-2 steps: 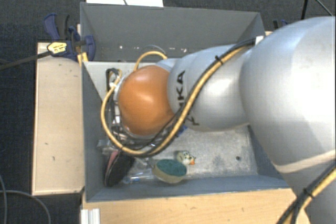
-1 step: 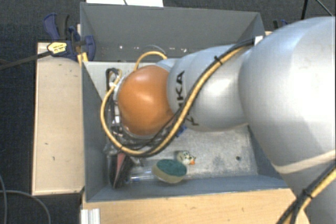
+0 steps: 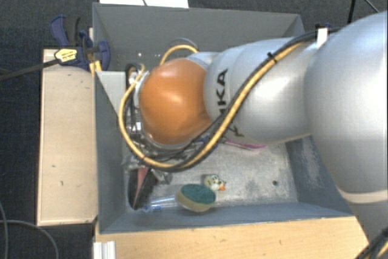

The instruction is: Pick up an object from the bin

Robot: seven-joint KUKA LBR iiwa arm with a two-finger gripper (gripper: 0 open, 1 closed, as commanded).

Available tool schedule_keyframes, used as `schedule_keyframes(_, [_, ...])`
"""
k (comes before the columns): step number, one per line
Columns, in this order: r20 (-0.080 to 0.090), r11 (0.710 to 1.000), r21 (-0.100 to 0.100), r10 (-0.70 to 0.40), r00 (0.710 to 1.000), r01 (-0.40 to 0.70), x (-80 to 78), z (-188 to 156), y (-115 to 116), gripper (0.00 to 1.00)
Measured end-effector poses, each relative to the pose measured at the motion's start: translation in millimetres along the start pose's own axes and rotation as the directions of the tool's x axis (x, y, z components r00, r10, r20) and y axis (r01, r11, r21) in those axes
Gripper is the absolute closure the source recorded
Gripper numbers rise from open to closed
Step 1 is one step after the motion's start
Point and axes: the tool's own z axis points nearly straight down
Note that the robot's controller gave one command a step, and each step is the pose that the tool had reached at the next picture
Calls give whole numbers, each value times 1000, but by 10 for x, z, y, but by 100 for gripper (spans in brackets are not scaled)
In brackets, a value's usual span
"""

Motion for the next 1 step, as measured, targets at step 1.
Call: schedule_keyframes(1, [-1, 1000, -1, 14, 1000, -14, -12, -289, -6, 100])
